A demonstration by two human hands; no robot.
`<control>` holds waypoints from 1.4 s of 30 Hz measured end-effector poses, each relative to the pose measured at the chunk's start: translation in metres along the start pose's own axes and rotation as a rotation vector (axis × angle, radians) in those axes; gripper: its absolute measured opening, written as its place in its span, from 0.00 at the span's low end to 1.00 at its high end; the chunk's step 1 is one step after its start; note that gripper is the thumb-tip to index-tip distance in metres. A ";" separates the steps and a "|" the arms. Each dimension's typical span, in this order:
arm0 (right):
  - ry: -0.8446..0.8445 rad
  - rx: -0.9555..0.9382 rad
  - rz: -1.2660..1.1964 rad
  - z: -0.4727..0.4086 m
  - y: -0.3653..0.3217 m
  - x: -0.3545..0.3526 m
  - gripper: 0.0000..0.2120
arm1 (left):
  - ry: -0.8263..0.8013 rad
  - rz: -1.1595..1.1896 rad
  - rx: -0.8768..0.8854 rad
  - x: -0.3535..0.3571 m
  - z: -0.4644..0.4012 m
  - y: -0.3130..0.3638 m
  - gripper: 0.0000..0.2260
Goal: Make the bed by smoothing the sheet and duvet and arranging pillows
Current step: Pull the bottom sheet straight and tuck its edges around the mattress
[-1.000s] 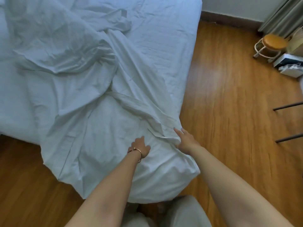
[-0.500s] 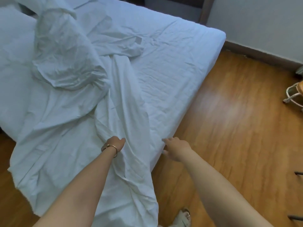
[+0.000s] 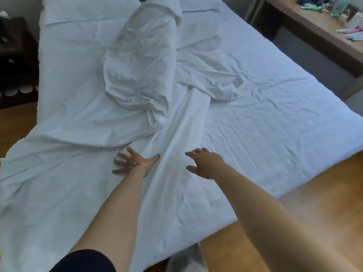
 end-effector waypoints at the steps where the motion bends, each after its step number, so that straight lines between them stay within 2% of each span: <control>1: 0.001 -0.052 0.031 -0.018 0.009 -0.006 0.27 | 0.021 -0.006 -0.024 0.001 -0.011 0.008 0.61; 4: 0.016 -0.168 0.136 -0.071 0.033 -0.020 0.28 | 0.040 -0.059 -0.071 0.003 -0.040 0.027 0.65; 6: 0.047 -0.192 0.164 -0.109 0.048 -0.030 0.30 | 0.028 0.061 -0.198 0.010 -0.052 0.030 0.66; 8: 0.115 -0.225 0.199 -0.141 0.054 -0.039 0.34 | 0.039 0.242 -0.294 0.027 -0.053 0.027 0.61; 10: 0.189 -0.323 0.261 -0.168 0.053 -0.047 0.36 | 0.049 0.323 -0.201 0.050 -0.038 0.037 0.45; 12: 0.219 -0.473 0.308 -0.187 0.054 -0.053 0.39 | 0.072 0.294 0.028 0.075 -0.005 0.060 0.28; 13: 0.219 -0.548 0.323 -0.192 0.059 -0.054 0.43 | 0.085 0.219 0.134 0.090 0.017 0.074 0.22; 15: 0.229 -0.682 0.453 -0.195 0.080 -0.054 0.54 | 0.111 0.047 0.276 0.127 0.063 0.100 0.18; 17: 0.263 -0.805 0.761 -0.192 0.111 -0.053 0.60 | 0.041 -0.056 0.364 0.173 0.111 0.119 0.18; 19: 0.198 -0.865 1.023 -0.193 0.143 -0.049 0.56 | -0.114 -0.081 0.390 0.215 0.154 0.126 0.20; 20: 0.156 -0.860 1.093 -0.196 0.157 -0.046 0.52 | -0.139 -0.084 0.364 0.227 0.168 0.126 0.20; 22: 0.123 -0.844 1.152 -0.200 0.174 -0.042 0.48 | -0.095 -0.090 0.314 0.228 0.176 0.127 0.17; 23: 0.147 -0.847 1.156 -0.203 0.175 -0.041 0.49 | -0.051 -0.055 0.306 0.225 0.172 0.130 0.20; 25: 0.232 -0.848 1.162 -0.210 0.166 -0.038 0.56 | 0.022 0.134 0.231 0.212 0.159 0.143 0.30; 27: 0.289 -0.838 1.164 -0.213 0.152 -0.039 0.63 | 0.124 0.590 0.030 0.202 0.145 0.160 0.36; 29: 0.364 -0.771 1.129 -0.213 0.146 -0.042 0.67 | 0.078 0.875 -0.085 0.205 0.132 0.180 0.45; 31: 0.457 -0.667 0.987 -0.215 0.156 -0.047 0.68 | -0.059 0.788 -0.073 0.219 0.129 0.199 0.50; 33: 0.427 -0.597 0.865 -0.214 0.174 -0.052 0.68 | -0.116 0.571 0.050 0.231 0.138 0.206 0.43; 36: 0.388 -0.575 0.833 -0.206 0.200 -0.053 0.71 | -0.213 0.484 0.256 0.243 0.161 0.207 0.36; 39: 0.390 -0.627 0.904 -0.204 0.215 -0.058 0.73 | -0.227 0.353 0.345 0.241 0.166 0.207 0.33; 42: 0.398 -0.815 1.171 -0.215 0.197 -0.067 0.75 | -0.141 0.099 0.444 0.232 0.164 0.225 0.33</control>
Point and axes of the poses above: each hand's wrist, its own z-axis away from the middle knuckle, its own x-axis out of the palm, y = z × x, the point moved 2 cm from there along -z, towards the middle knuckle, and after that the axes turned 10 degrees about z, right-handed, at the moved point
